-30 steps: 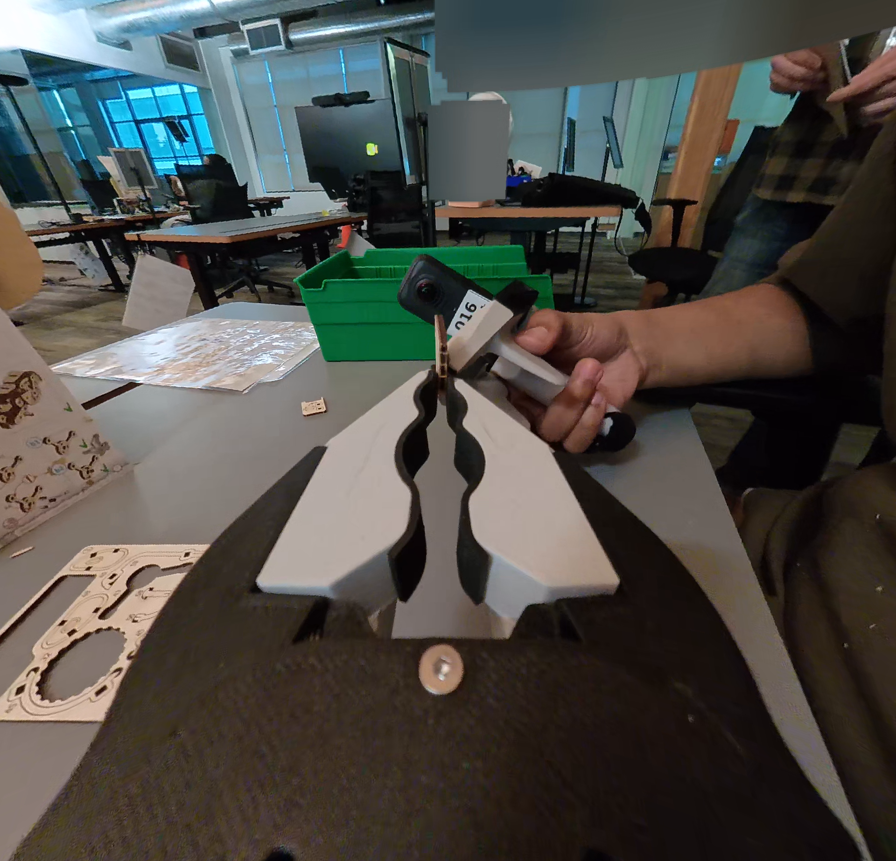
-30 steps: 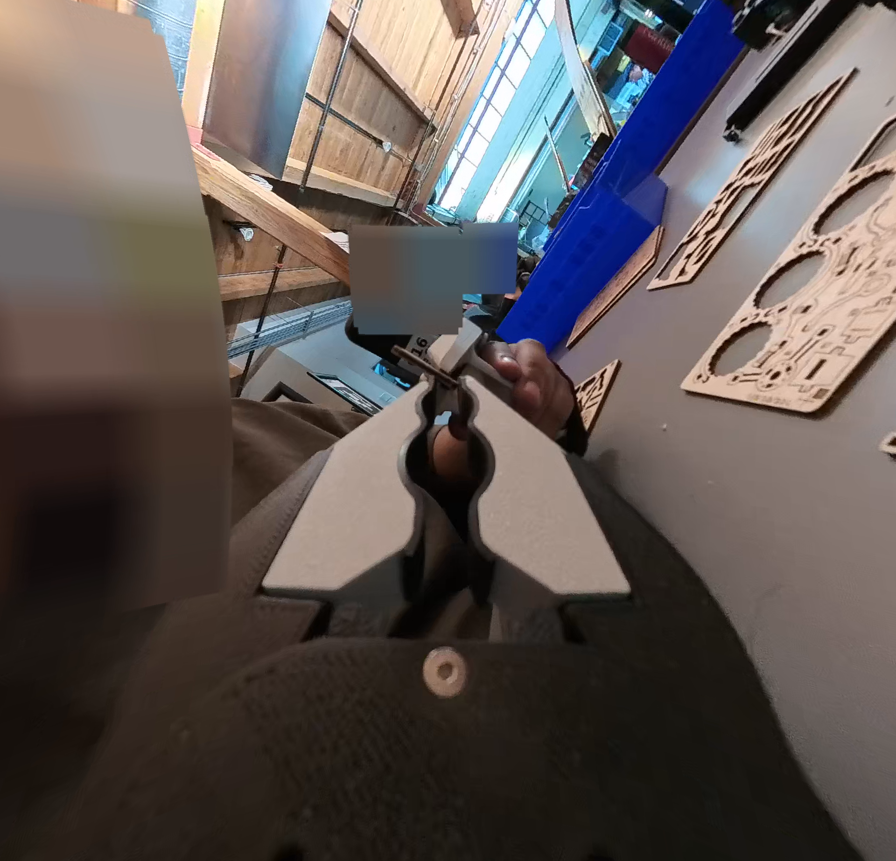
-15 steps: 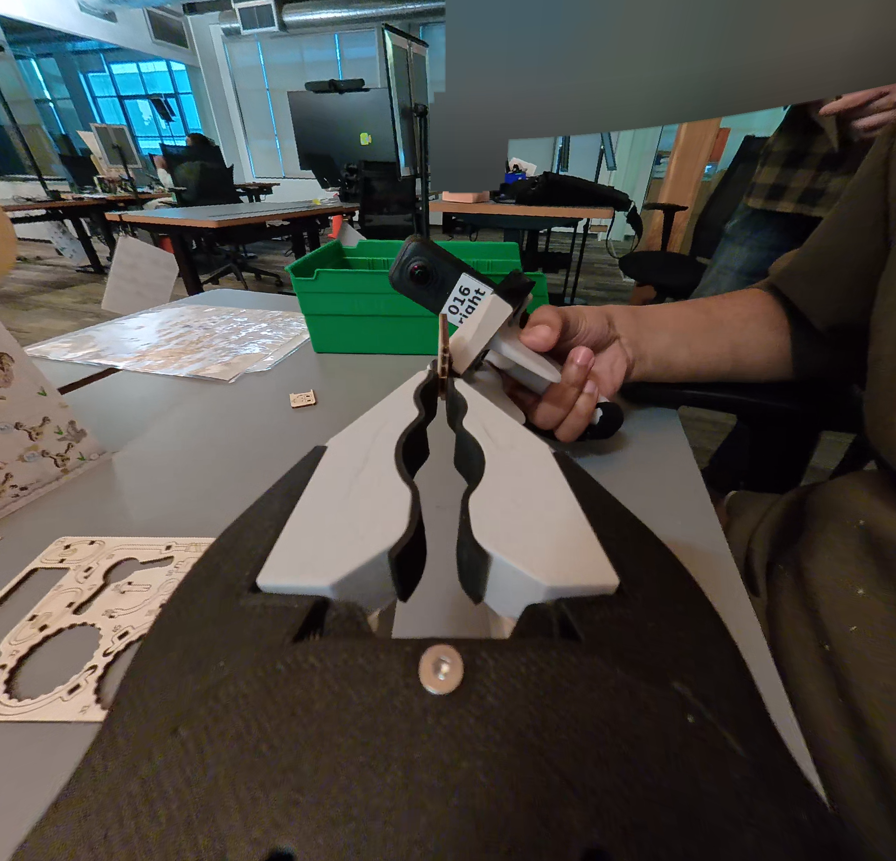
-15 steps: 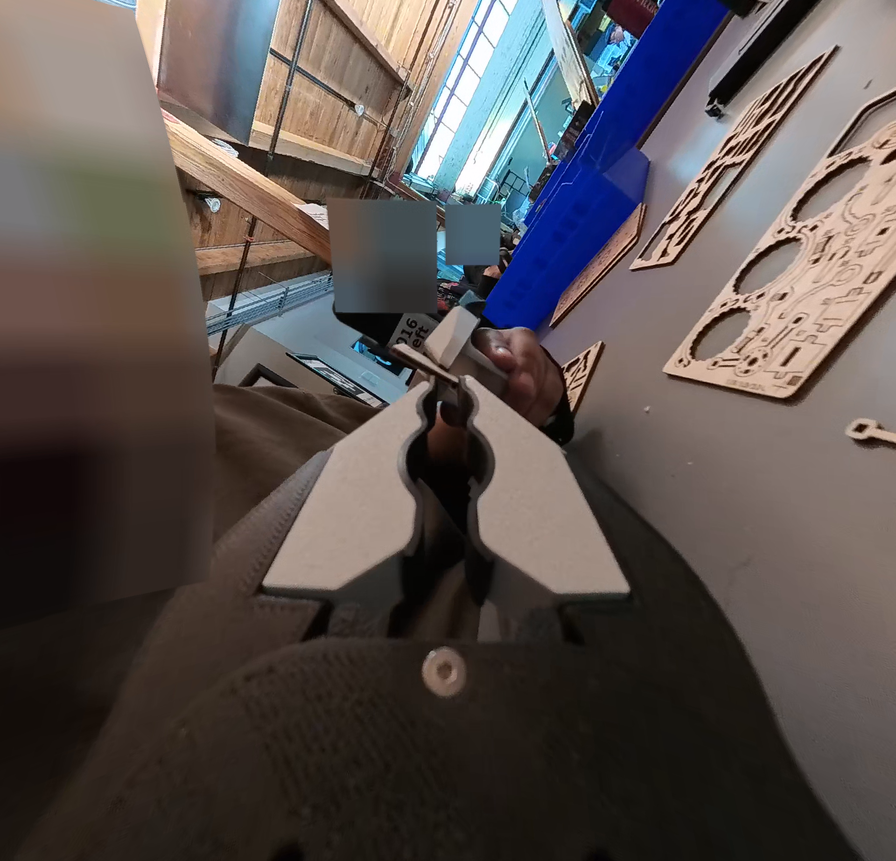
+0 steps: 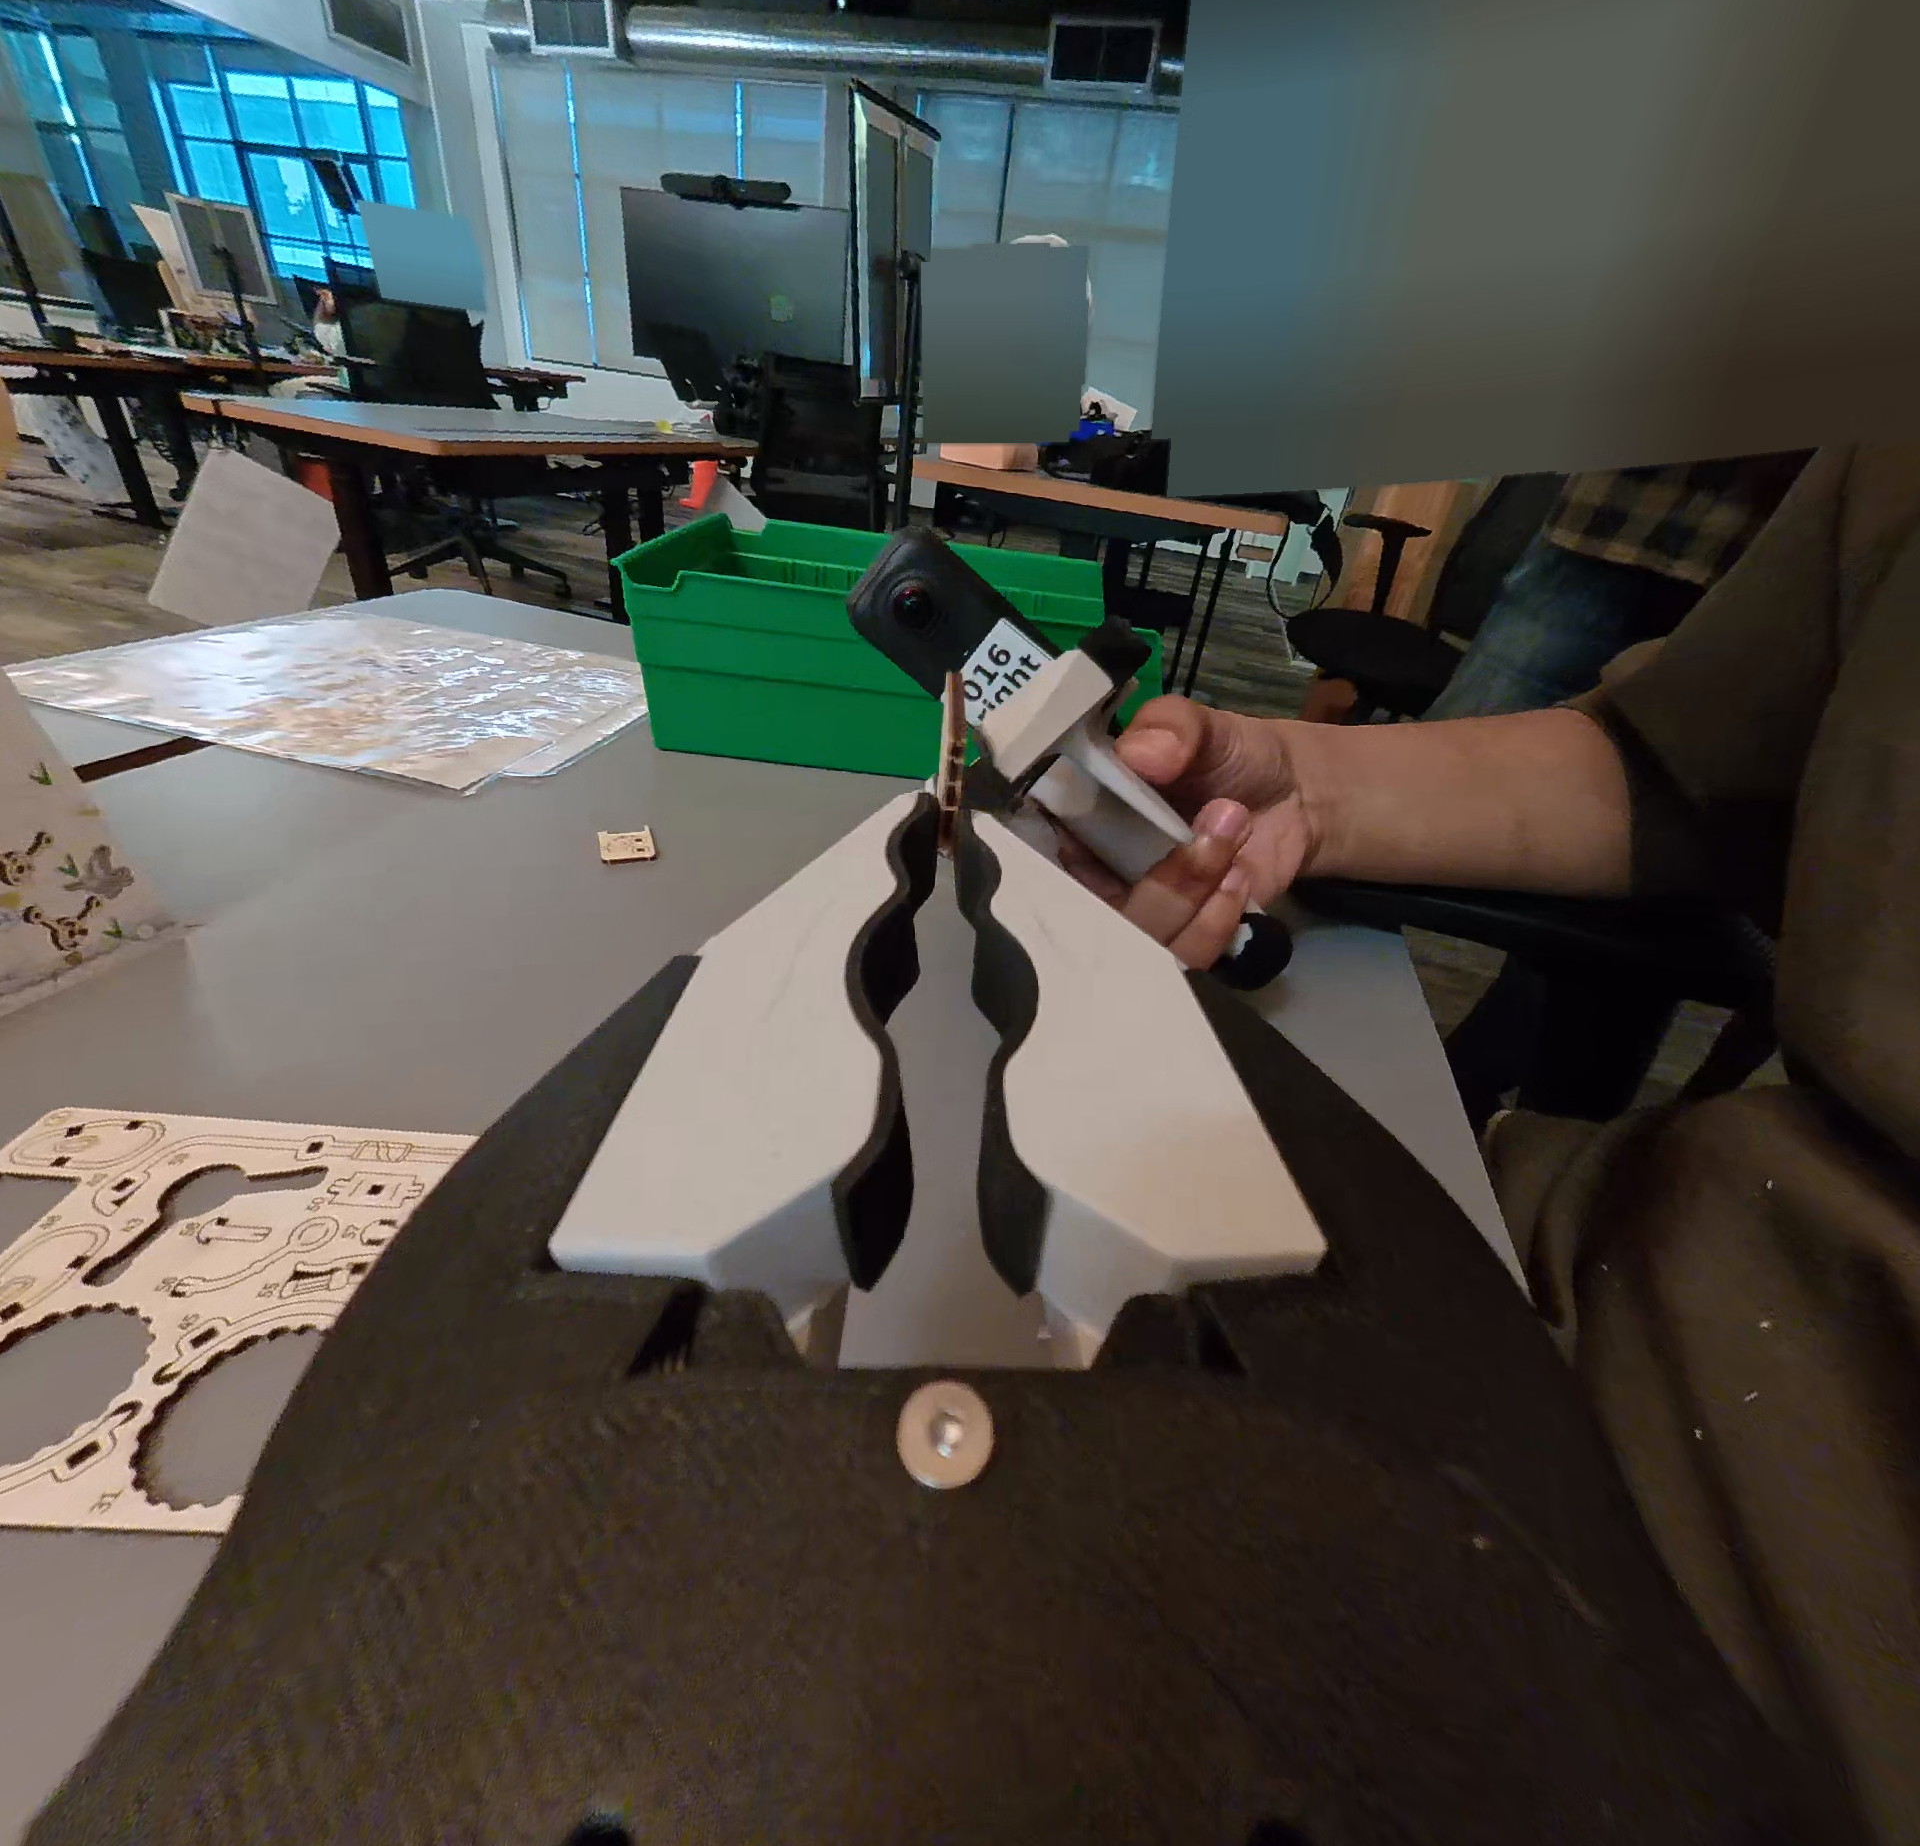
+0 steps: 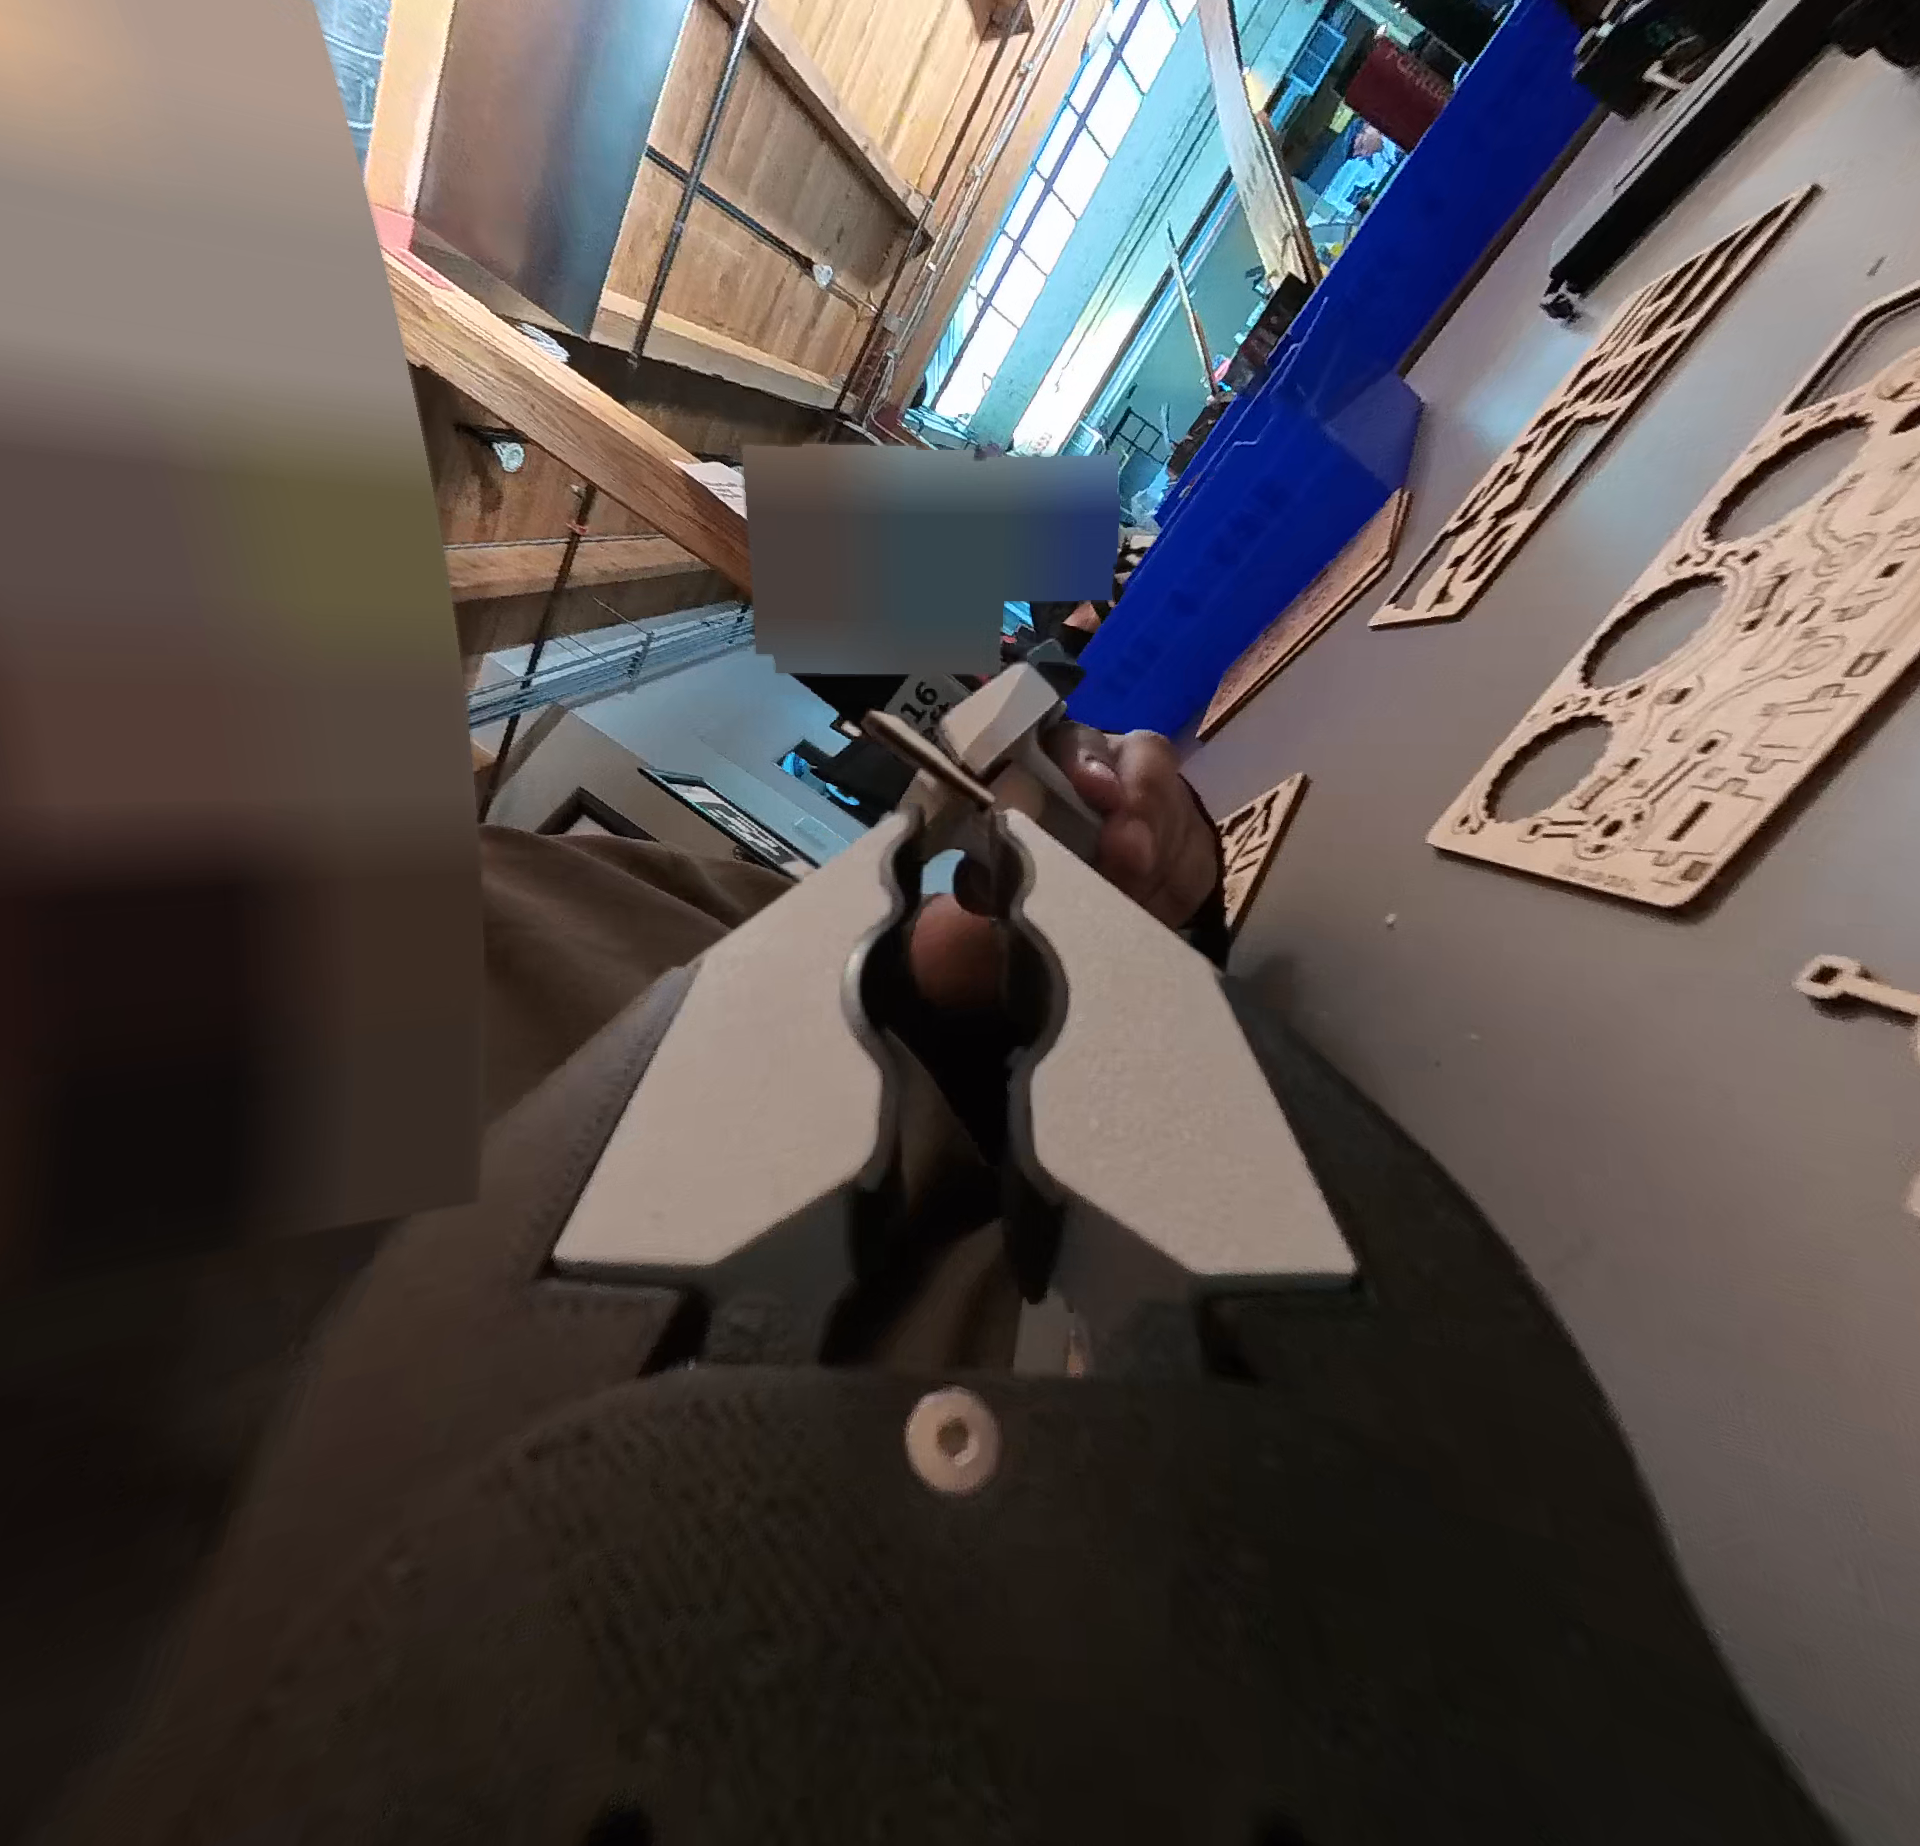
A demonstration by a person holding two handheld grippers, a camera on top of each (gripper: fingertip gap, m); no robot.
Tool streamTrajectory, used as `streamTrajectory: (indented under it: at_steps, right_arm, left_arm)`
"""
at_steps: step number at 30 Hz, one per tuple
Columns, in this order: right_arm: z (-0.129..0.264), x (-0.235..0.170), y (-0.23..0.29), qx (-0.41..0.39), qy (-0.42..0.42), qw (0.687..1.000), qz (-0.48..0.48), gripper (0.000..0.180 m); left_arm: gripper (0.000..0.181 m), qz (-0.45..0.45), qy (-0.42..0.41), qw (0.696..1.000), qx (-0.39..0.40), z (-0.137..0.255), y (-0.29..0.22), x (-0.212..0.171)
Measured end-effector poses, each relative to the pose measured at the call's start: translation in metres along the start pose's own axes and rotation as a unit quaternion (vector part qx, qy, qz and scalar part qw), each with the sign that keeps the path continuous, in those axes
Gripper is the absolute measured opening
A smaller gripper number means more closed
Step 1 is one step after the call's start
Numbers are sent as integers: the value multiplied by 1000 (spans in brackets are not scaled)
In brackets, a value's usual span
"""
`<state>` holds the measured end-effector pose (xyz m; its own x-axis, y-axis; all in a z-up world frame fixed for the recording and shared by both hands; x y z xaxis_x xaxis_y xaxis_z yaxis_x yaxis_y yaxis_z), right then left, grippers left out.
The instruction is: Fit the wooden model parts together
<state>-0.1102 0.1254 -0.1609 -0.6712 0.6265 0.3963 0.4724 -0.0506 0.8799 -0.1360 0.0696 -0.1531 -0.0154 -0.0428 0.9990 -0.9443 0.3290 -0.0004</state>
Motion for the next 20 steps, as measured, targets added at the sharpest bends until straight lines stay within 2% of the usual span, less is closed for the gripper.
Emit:
streamTrajectory:
  at_steps: [1,4,8,12,16,20]
  right_arm:
    - [0,0,-1,-7,0,1000,11,7]
    - [1,4,-1,-43,-6,995,86,12]
    - [0,6,3,-70,-2,984,167,13]
    - [-3,0,4,-69,13,980,184,10]
    - [-5,-2,10,-62,21,975,212,5]
    - [-5,-3,9,-74,30,970,231,0]
  left_arm:
    - [1,9,-2,1000,-1,0,0,0]
    - [1,84,-12,996,-19,0,3,0]
    - [1,210,-20,976,-50,-1,8,-6]
    - [0,254,-21,964,-77,-3,3,-7]
    - [0,342,-49,930,-126,-1,2,-3]
    - [0,363,-49,920,-139,-1,2,-5]
Point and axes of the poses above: each gripper's, where its closed fingertips meet, z back along the fingers, x out of its top, y = z × x across the jaws, the point moved 3 cm from there along z, back along the fingers, and after that the axes turned 7 degrees about -z, right-handed, at the moved point
